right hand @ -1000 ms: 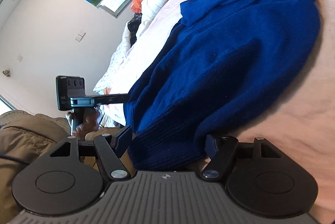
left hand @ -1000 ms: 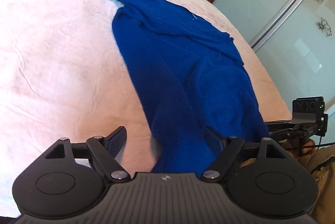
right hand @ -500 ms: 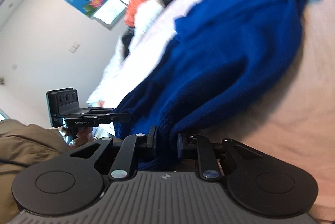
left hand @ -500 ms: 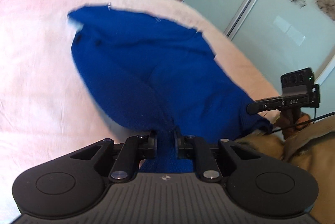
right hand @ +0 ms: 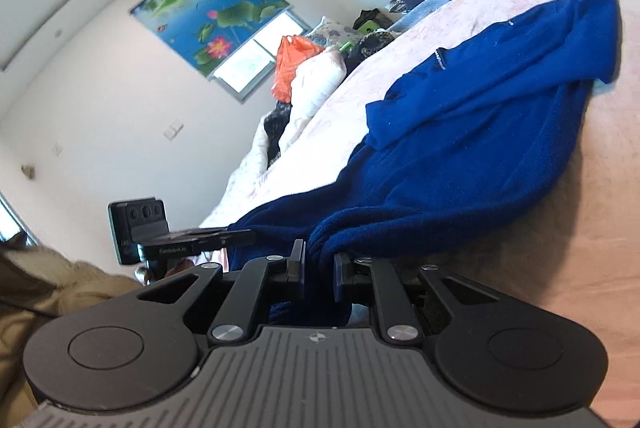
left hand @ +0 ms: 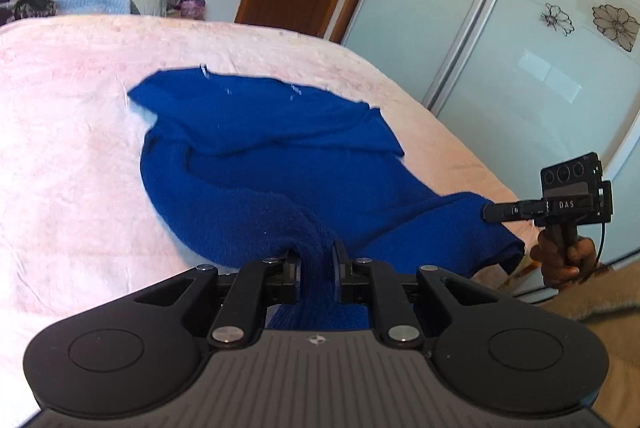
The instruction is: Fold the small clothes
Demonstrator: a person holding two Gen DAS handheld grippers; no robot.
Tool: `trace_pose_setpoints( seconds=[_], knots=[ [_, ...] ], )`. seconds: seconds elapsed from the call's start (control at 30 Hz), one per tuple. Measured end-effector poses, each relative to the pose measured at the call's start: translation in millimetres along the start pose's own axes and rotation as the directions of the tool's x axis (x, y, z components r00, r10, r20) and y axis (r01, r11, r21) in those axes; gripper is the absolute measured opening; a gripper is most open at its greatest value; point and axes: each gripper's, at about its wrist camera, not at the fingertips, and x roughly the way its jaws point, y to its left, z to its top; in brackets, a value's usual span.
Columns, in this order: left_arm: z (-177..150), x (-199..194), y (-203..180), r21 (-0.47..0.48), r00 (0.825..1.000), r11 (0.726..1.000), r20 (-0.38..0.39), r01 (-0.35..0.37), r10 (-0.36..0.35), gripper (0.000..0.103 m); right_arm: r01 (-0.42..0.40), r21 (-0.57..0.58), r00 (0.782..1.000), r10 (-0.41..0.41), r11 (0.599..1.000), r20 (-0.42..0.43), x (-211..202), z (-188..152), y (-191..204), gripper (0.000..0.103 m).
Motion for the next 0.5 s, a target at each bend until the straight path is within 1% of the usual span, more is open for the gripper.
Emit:
trace_pose_setpoints(
  seconds=[0.13,0.27,0.4,0.5],
  knots=[
    [22.4,3.0,3.8,-0.038,0.999,0.999,0.042,-0.022,0.023,0.013,-0.019,0.005,0.999,0.019,1.000,0.043,6.8,13.8,-1.8,0.017],
    [49.1,12.1,11.5,-0.087,0.997,0.996,0.078,-0.022,0.029,0.013,-0.008,0.022,0.996,0.006,1.000,0.087,15.5,30.3,-8.1,0.017],
    [69.1,23.1,16.4,-0.102,0.994,0.995,0.106,-0.011,0.022,0.013,0.007,0.048,0.989,-0.014,0.999,0.144,18.7,46.1,-19.6,0.017],
    [82.3,36.4,15.6,-0.090,0.993,0.995,0.105,-0.043,0.052,0.013,0.019,0.082,0.981,-0.034,0.996,0.189,19.0,57.6,-32.0,0.017]
  ],
)
